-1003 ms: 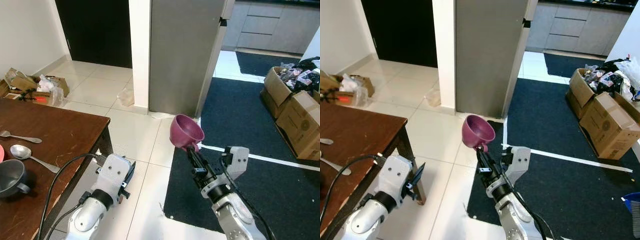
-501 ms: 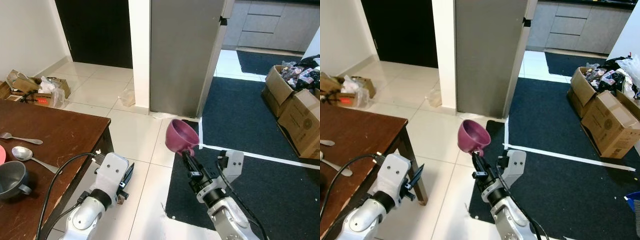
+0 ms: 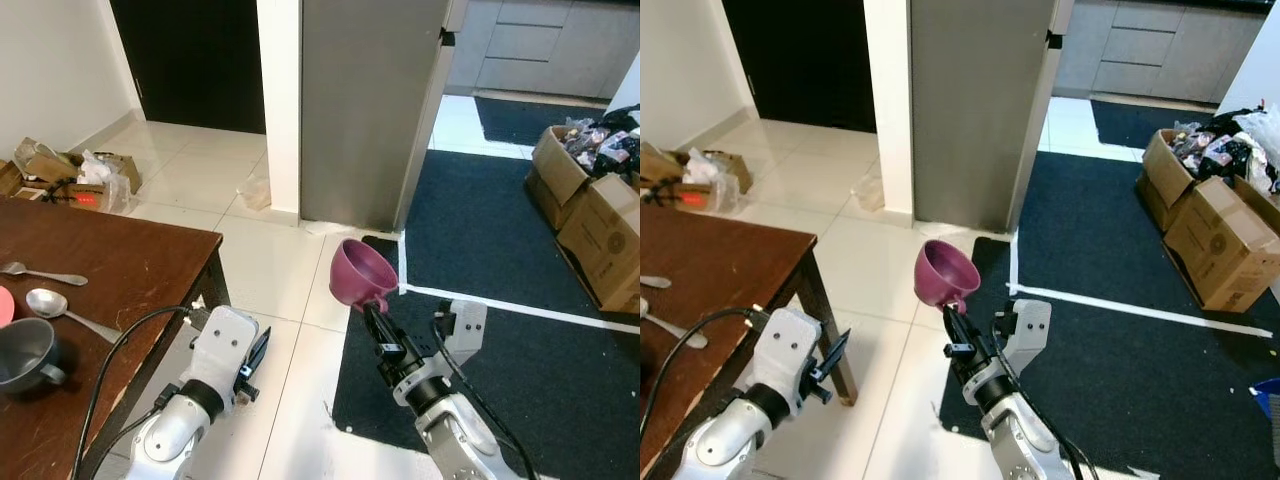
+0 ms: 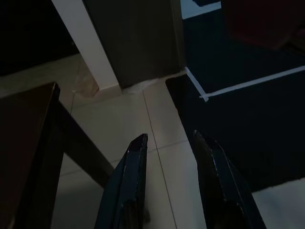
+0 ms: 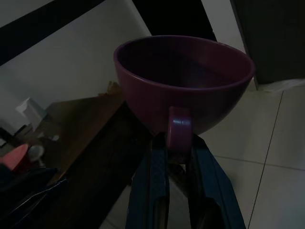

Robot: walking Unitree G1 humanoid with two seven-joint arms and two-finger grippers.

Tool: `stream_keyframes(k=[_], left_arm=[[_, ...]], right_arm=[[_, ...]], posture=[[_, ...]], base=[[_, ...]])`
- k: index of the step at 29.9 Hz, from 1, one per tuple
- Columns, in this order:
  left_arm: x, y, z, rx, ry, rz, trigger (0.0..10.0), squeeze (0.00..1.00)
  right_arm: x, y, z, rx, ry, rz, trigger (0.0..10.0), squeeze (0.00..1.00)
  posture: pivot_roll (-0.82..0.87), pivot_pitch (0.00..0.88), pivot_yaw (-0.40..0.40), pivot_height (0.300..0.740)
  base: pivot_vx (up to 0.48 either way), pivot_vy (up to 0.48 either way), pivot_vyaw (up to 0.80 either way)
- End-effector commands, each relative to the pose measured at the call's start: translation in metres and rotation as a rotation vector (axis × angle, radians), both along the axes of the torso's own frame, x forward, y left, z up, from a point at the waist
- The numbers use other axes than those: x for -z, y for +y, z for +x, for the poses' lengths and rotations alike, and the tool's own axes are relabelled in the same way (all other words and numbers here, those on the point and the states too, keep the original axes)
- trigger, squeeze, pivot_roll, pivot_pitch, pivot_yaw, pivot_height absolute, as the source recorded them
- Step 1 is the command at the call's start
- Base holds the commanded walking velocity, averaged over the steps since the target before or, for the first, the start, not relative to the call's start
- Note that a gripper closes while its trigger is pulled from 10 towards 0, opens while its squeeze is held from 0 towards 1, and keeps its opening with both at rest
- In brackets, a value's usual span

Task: Setting the table

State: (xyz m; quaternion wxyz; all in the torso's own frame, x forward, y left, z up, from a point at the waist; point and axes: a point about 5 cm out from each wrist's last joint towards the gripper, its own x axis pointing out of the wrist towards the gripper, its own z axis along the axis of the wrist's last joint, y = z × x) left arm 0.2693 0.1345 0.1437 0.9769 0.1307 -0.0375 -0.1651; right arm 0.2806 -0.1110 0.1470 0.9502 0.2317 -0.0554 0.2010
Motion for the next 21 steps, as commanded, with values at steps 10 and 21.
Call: stream_keyframes(k=[10, 21], left_arm=[[0.0025, 0.0008, -0.004, 0.005, 0.023, -0.007, 10.0, 0.0], [0.0027, -0.001, -0.0037, 0.01, 0.026, -0.009, 10.0, 0.0]], right_arm=[[0.0006, -0.0012, -0.0019, 0.005, 0.006, -0.001, 10.0, 0.0], [0.0012, -0.0028, -0.0028, 0.01, 0.008, -0.003, 10.0, 0.0]], posture=[[0.09, 0.083, 0.09, 0.74], [0.08, 0.085, 0.091, 0.74]], base=[[-0.382, 0.0, 0.0], [-0.38, 0.0, 0.0]])
